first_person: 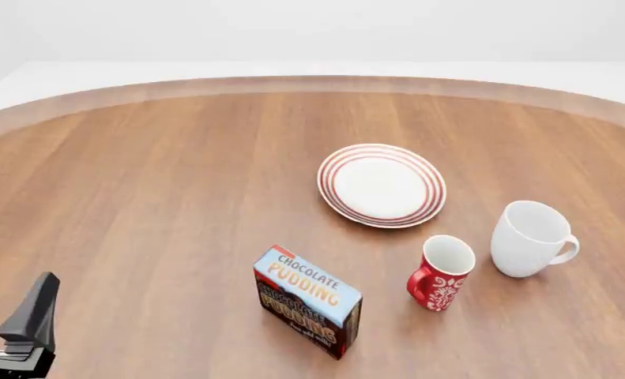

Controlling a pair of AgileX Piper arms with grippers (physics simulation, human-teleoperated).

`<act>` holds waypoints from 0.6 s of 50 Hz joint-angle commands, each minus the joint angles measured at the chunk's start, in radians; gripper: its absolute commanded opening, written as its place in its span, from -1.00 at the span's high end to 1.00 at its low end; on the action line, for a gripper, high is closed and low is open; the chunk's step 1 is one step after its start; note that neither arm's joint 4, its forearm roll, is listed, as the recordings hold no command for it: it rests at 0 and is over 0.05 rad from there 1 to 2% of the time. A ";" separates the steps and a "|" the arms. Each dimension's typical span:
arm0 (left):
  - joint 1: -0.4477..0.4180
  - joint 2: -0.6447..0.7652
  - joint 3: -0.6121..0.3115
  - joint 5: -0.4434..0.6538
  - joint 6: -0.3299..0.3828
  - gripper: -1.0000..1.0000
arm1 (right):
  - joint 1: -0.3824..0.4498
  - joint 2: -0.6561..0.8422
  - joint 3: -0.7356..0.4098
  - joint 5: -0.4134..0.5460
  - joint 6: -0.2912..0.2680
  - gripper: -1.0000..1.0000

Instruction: Put the chocolate pudding to the right of the plate.

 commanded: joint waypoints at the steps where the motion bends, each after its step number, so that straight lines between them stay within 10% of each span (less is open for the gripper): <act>1: 0.000 0.000 0.000 0.000 0.000 -1.00 | 0.028 0.120 -0.124 0.011 -0.063 -1.00; 19: 0.000 0.000 0.000 0.000 0.000 -1.00 | 0.165 0.315 -0.310 0.105 -0.060 -1.00; 25: 0.000 0.000 0.000 0.000 0.000 -1.00 | 0.182 0.358 -0.354 0.107 -0.136 -1.00; 27: 0.000 0.000 0.000 0.000 0.000 -1.00 | 0.177 0.386 -0.394 0.134 -0.051 -1.00; 30: 0.000 0.000 0.000 0.000 0.000 -1.00 | 0.220 0.414 -0.433 0.147 -0.075 -1.00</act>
